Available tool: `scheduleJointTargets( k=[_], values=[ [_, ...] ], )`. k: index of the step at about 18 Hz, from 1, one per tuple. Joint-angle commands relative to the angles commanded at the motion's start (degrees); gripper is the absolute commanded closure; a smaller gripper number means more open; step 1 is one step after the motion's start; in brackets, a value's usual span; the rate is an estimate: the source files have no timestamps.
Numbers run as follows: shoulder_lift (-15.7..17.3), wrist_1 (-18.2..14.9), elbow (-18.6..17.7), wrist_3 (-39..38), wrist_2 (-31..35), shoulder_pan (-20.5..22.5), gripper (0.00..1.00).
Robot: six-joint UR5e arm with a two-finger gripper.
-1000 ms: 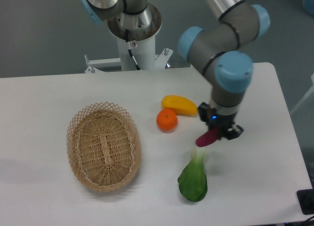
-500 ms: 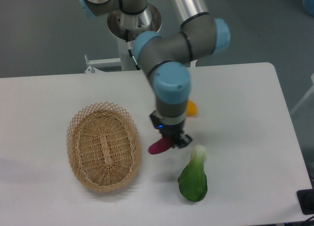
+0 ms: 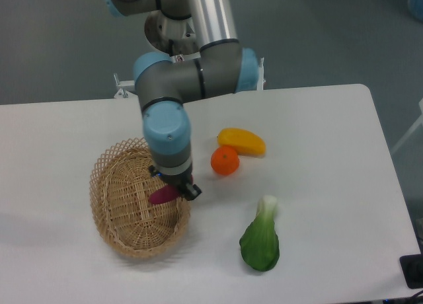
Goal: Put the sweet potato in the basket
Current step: 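Carry the sweet potato over the wicker basket and lower it inside, then open the gripper to release the sweet potato into the basket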
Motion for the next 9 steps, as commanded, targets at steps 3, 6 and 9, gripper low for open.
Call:
scheduleJointTargets(
  k=[3,6,9],
  values=[
    [0.0,0.4,-0.9,0.1,0.1,-1.8,0.32],
    [0.1,1.7,-1.1,0.0,0.1,-2.3,0.0],
    [0.7,3.3,-1.0,0.0,0.3,-2.1,0.0]
  ],
)
